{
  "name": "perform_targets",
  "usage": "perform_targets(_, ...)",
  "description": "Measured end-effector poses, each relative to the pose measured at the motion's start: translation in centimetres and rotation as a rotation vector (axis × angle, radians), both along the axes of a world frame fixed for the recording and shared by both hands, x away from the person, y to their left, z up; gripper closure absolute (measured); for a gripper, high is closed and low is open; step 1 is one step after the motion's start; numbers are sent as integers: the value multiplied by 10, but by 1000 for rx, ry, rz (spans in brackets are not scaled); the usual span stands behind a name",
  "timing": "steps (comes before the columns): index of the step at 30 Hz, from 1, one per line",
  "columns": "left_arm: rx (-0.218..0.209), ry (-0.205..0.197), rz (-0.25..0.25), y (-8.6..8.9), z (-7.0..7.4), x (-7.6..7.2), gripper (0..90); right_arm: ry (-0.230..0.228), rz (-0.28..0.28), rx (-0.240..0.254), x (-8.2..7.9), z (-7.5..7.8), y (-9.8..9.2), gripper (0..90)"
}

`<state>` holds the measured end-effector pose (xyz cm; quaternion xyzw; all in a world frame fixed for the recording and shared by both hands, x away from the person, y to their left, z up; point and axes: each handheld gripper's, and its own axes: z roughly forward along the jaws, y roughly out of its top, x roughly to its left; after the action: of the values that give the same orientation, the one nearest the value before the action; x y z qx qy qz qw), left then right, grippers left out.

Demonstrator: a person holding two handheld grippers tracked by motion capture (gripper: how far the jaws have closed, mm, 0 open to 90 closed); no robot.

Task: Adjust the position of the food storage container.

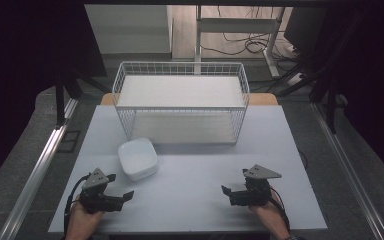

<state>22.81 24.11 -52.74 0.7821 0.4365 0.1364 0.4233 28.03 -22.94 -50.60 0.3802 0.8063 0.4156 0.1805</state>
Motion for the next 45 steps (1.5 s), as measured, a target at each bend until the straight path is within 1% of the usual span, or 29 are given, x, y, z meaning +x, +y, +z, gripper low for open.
perform_targets(3,15,9,12,2,-2,0,70,5,-4,3,-1,-3,-5,3)
perform_targets(4,16,9,15,3,-2,0,70,2,-4,-20,-3,-3,-5,0)
perform_targets(5,11,9,20,4,-3,0,70,2,-4,-20,-3,-3,-5,0)
perform_targets(6,8,6,26,4,-3,0,69,-11,3,-52,-5,-3,-5,0)
perform_targets(7,4,5,28,5,-3,0,69,-11,3,-52,-5,-3,-5,0)
perform_targets(8,3,4,27,5,-3,0,64,-21,16,-69,-7,-2,-5,0)
perform_targets(9,14,5,26,4,-4,0,62,-19,22,-67,-8,-1,-5,0)
perform_targets(10,14,5,26,4,-4,0,60,-11,28,-56,-8,-1,-6,0)
perform_targets(11,24,9,19,2,-5,1,58,-6,25,-48,-7,0,-6,0)
perform_targets(13,25,12,18,1,-5,1,49,5,19,-39,-7,1,-6,0)
perform_targets(14,31,13,17,1,-5,1,45,21,14,-28,-6,0,-4,0)
perform_targets(17,30,15,26,2,-5,2,36,33,14,-33,-6,0,-2,0)
perform_targets(19,-3,27,39,5,-4,3,38,56,19,-39,-6,0,-1,3)
perform_targets(20,-6,26,43,6,-4,3,44,61,19,-35,-6,0,-1,6)
perform_targets(25,21,24,57,5,-1,3,79,55,15,-29,-5,2,-1,20)
perform_targets(26,33,24,60,6,1,3,119,52,14,-30,-4,2,-1,25)
perform_targets(31,55,20,73,9,4,5,243,61,24,-47,-3,2,-1,45)
perform_targets(32,61,30,74,13,5,8,292,66,28,-48,-3,2,0,55)
perform_targets(33,61,30,74,13,5,8,341,66,28,-48,-3,2,0,55)
perform_targets(34,48,35,76,17,5,11,392,66,29,-49,-3,2,1,63)
perform_targets(37,35,47,70,21,5,14,564,65,31,-49,-3,3,1,70)
perform_targets(38,35,47,70,22,4,16,564,64,32,-47,-2,3,1,73)
perform_targets(39,32,45,75,24,4,18,627,63,32,-45,-2,3,2,75)
perform_targets(40,30,39,77,27,3,22,729,67,36,-46,-2,3,1,78)
perform_targets(41,30,39,77,27,3,22,785,67,36,-46,-2,3,1,78)
perform_targets(42,35,33,84,29,2,28,836,66,40,-47,-2,3,1,81)
perform_targets(43,35,33,84,29,2,28,873,66,40,-47,-2,3,1,81)
perform_targets(44,37,33,88,30,2,31,873,67,41,-47,-2,3,1,82)
perform_targets(45,38,33,94,32,1,34,900,69,42,-48,-2,3,2,83)
